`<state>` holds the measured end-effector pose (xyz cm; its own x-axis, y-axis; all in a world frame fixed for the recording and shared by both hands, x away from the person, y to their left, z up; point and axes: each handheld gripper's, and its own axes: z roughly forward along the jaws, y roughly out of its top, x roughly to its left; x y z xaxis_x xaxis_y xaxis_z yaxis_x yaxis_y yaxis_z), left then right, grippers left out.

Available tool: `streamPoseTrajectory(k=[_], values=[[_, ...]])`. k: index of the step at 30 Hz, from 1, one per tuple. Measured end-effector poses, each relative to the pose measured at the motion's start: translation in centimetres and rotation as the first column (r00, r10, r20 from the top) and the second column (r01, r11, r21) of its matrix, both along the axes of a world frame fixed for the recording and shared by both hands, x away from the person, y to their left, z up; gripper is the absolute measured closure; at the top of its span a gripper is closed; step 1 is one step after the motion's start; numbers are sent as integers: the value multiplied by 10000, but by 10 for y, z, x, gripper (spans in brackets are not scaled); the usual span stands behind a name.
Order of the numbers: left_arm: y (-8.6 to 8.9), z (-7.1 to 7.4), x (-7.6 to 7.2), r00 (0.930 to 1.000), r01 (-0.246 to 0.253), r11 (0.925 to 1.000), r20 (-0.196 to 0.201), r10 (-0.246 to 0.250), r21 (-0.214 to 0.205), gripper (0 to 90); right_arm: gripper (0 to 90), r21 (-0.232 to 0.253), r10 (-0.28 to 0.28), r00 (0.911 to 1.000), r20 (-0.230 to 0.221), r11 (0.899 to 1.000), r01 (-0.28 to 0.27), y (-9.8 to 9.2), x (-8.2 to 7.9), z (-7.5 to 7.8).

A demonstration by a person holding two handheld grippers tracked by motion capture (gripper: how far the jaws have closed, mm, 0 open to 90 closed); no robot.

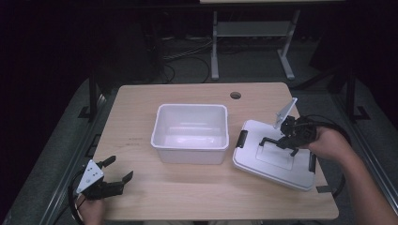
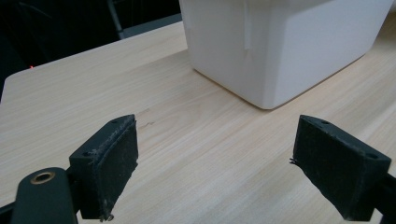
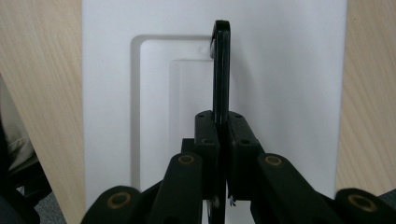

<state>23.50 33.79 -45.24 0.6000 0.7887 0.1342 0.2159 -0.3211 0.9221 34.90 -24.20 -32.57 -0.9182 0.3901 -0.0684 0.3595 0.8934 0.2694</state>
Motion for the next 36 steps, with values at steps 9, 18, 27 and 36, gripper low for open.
streamPoseTrajectory(k=[9,18,27,36], values=[[1,0,0,10000,-6,10000,16,6,-38,135,843,34,49,9999,96,10000,-50,-1,-2,11],[2,0,0,10000,-20,10000,24,20,-34,135,843,37,132,9998,132,9999,-132,0,-2,19],[2,0,0,10000,-21,10000,40,21,-38,135,843,72,186,9996,228,9998,-188,-3,-4,32],[3,0,0,10000,-43,10000,33,44,-37,135,844,46,188,9995,239,9998,-189,-4,-4,39]])
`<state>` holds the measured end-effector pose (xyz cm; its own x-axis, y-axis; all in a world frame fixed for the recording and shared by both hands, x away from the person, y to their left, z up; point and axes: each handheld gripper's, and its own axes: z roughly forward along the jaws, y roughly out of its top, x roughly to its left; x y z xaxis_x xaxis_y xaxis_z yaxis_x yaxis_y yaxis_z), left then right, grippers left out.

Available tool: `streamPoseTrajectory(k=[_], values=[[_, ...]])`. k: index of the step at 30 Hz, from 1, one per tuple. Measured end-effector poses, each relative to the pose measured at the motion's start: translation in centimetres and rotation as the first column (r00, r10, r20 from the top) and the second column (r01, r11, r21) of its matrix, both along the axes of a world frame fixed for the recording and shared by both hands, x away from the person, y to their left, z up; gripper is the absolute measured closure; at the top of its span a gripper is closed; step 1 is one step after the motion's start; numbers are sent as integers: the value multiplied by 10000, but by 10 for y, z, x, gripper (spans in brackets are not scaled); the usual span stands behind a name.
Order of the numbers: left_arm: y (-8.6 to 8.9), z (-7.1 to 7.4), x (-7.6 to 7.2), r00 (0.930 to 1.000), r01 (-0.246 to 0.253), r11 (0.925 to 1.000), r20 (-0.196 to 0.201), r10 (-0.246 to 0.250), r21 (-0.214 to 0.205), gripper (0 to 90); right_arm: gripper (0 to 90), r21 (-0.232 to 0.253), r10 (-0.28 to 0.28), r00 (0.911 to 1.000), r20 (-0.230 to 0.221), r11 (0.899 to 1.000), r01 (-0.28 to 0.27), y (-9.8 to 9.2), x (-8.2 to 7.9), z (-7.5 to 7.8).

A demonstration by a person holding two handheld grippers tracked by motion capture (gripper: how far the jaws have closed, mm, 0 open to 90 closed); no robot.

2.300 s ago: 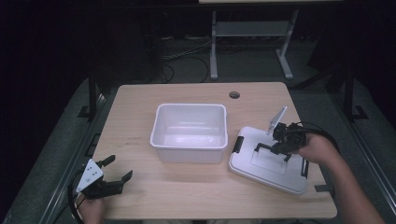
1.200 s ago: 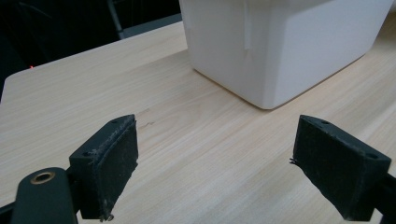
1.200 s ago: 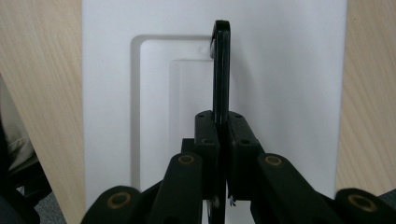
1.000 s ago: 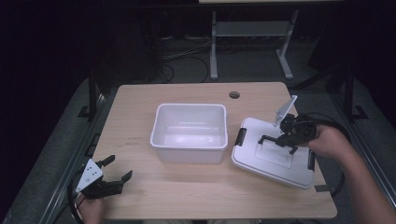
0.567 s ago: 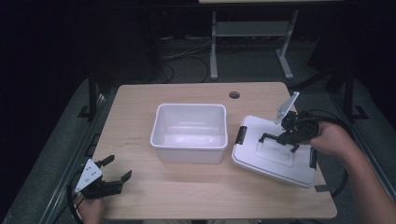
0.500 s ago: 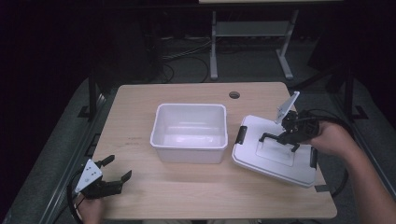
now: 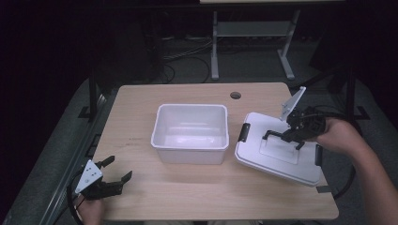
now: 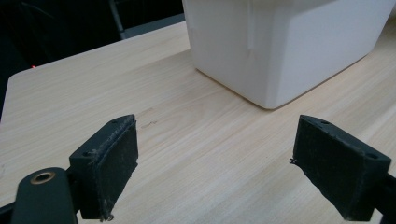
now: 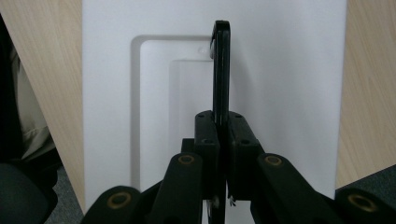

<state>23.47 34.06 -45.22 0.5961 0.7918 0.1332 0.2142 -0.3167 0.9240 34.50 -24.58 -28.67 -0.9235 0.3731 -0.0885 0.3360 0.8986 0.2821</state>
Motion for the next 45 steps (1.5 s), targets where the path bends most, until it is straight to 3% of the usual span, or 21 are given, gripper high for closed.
streamPoseTrajectory(k=[45], values=[[0,0,1,10000,-31,10000,45,31,16,135,844,-28,434,9983,376,9991,-433,20,-2,56]])
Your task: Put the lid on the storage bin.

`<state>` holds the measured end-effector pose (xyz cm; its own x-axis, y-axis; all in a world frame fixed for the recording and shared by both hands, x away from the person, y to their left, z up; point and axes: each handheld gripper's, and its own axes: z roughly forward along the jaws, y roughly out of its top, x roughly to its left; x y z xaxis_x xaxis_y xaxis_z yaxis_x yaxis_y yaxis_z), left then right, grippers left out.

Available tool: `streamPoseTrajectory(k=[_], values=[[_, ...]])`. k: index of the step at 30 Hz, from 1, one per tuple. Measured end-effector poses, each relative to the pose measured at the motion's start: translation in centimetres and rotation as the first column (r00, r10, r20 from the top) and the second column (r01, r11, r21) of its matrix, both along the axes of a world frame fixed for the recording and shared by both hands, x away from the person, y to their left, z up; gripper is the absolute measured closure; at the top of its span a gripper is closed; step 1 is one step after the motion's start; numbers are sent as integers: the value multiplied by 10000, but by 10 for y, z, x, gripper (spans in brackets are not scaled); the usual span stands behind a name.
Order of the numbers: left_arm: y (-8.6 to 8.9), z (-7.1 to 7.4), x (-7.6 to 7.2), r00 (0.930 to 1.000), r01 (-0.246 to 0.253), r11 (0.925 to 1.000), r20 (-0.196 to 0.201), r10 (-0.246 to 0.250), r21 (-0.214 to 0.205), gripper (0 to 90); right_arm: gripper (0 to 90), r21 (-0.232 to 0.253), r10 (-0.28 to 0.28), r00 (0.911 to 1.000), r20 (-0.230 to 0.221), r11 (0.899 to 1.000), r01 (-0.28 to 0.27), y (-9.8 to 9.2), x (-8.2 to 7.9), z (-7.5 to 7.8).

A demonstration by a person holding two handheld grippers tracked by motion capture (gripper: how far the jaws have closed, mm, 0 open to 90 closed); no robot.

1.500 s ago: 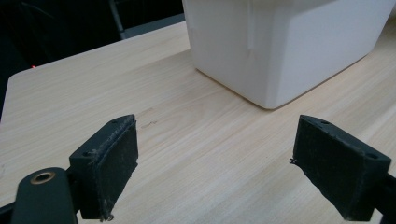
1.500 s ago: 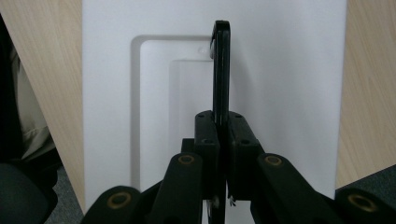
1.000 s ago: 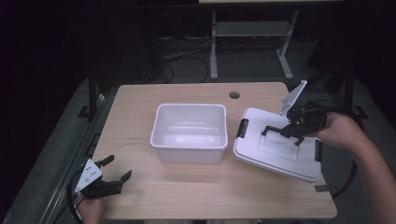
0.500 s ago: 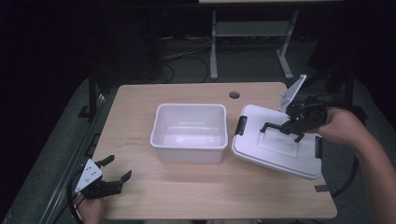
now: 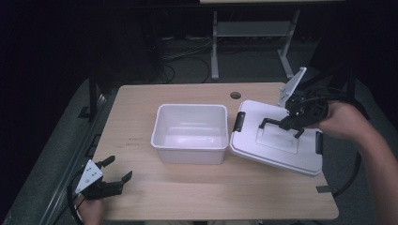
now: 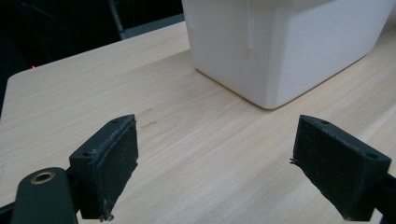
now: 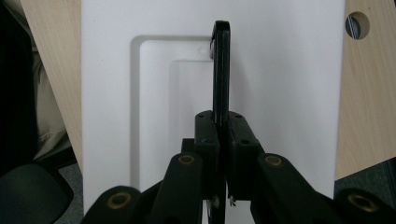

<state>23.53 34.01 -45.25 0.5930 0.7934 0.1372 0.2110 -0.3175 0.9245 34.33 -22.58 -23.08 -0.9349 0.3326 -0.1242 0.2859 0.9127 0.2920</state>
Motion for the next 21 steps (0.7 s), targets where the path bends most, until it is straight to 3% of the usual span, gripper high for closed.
streamPoseTrajectory(k=[21], values=[[0,1,0,10000,19,10000,-20,-19,11,136,844,80,705,9974,119,9975,-706,37,8,12]])
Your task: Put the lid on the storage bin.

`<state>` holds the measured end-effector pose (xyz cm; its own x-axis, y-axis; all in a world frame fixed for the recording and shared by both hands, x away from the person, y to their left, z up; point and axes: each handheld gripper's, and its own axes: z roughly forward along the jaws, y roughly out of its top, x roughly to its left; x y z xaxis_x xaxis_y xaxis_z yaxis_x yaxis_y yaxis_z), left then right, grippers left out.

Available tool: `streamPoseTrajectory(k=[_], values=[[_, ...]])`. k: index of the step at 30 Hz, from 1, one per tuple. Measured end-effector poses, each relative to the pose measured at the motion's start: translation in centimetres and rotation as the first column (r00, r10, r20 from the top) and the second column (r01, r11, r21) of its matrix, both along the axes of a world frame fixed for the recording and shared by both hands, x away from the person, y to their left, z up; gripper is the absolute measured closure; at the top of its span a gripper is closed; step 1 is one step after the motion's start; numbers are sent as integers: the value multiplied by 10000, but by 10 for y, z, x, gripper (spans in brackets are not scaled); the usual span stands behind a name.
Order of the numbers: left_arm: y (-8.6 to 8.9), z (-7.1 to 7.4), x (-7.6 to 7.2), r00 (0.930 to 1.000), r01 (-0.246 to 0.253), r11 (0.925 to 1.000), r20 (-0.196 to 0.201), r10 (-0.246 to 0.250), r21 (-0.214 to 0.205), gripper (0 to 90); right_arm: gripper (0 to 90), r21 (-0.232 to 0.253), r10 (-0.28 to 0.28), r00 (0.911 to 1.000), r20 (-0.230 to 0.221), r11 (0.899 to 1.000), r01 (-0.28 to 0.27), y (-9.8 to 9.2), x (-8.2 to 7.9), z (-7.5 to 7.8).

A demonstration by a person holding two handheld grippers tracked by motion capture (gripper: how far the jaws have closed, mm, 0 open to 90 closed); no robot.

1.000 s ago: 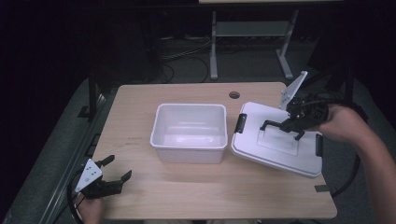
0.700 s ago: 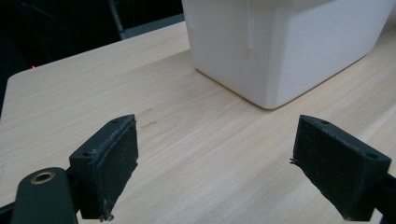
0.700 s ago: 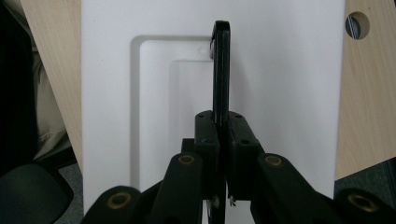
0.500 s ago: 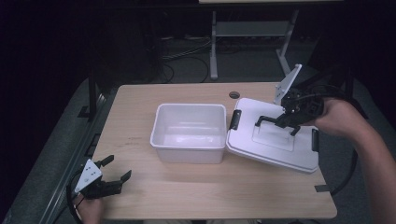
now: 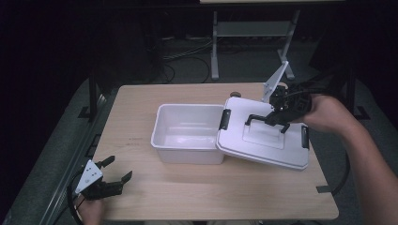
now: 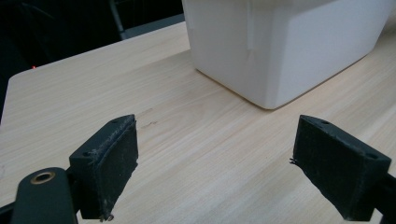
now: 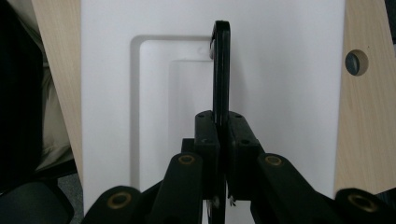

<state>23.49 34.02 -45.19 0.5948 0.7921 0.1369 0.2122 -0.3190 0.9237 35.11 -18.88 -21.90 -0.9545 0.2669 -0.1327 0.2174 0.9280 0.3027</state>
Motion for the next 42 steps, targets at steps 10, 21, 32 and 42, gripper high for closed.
streamPoseTrajectory(k=[10,21,32,42], values=[[0,0,0,10000,9,10000,9,-9,-10,135,844,-72,443,9990,-12,9990,-443,28,6,3],[1,0,0,10000,-45,9999,16,45,-92,135,844,-179,1050,9945,-39,9943,-1050,59,14,2],[1,0,-1,10000,-68,9999,45,69,-117,135,844,-166,1411,9900,-56,9898,-1412,86,21,2],[0,0,-1,10000,-60,10000,10,60,-62,135,844,-156,1657,9862,-61,9860,-1658,108,26,2]])
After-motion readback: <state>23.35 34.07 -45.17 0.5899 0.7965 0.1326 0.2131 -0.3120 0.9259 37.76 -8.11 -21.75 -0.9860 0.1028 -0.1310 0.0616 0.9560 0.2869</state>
